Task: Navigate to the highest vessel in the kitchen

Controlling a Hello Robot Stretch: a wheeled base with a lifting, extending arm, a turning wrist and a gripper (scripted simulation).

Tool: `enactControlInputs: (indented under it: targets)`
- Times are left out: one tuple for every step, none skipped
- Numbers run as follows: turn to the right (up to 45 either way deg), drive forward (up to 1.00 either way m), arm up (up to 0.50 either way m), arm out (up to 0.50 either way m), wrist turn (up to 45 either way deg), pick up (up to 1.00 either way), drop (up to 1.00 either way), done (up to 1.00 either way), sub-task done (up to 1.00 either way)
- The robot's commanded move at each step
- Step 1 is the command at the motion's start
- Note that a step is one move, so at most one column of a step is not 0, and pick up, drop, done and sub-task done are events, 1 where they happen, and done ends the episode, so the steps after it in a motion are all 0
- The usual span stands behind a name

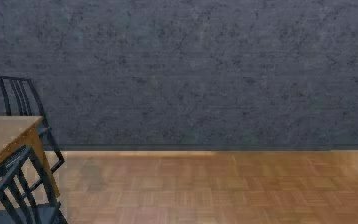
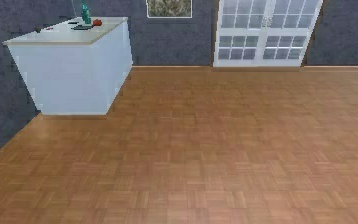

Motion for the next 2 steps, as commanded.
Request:
enactControlInputs:
  targets:
    - [-3.0, 0.0, 0.0, 0.0, 0.0, 0.0, 0.0, 0.0, 0.0]
    - [0.0, 0.5, 0.0, 0.0, 0.0, 0.0, 0.0, 0.0, 0.0]
